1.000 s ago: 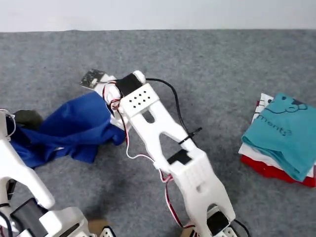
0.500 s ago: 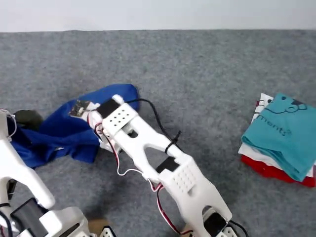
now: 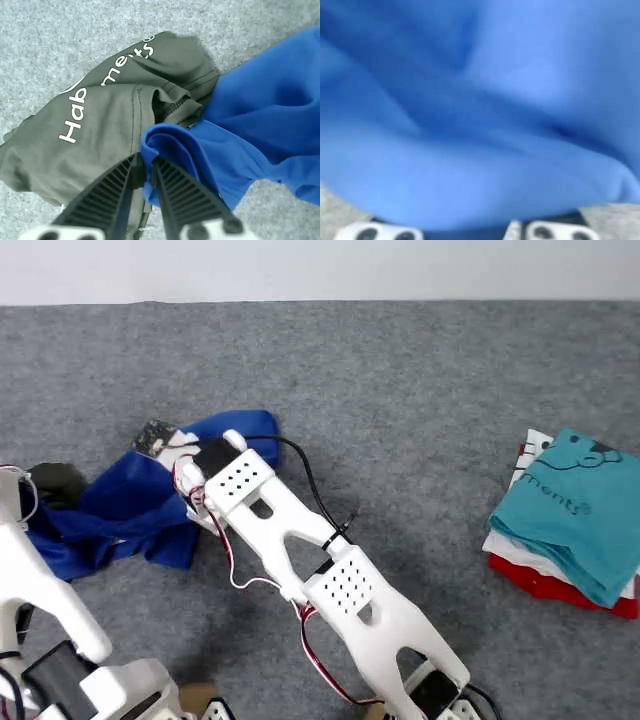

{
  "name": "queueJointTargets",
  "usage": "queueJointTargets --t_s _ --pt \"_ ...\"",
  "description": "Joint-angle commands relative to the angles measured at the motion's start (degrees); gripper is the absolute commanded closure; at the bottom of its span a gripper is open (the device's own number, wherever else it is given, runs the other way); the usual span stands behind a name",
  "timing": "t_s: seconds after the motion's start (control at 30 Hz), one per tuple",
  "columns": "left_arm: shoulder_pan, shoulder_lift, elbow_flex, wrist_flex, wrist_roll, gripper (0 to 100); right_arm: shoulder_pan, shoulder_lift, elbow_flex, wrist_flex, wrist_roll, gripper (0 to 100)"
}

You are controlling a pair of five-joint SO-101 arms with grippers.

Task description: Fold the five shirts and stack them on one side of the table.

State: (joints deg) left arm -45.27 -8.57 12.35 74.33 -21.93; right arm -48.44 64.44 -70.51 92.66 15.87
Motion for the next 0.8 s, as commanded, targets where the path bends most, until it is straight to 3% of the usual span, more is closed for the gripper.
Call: queueJointTargets --t_s 0.0,0.2,0.4,0.53,0.77 --pt "0.4 -0.4 -0.4 -0.7 0.4 100 0.1 -0.7 -9.1 5.4 5.3 99.0" --pt "0.5 -0.8 -0.9 -1.3 0.4 100 5.5 -2.0 -15.9 10.4 7.5 98.7" --pt "2.1 -0.8 -8.0 3.3 0.4 100 13.8 -11.4 -16.1 10.4 11.9 98.7" --pt "7.8 -0.8 -16.0 10.0 1.1 100 19.0 -19.6 -16.1 10.4 15.8 98.8" --pt "22.3 -0.8 -35.8 16.8 8.8 100 26.5 -34.2 -16.1 10.3 21.0 98.8"
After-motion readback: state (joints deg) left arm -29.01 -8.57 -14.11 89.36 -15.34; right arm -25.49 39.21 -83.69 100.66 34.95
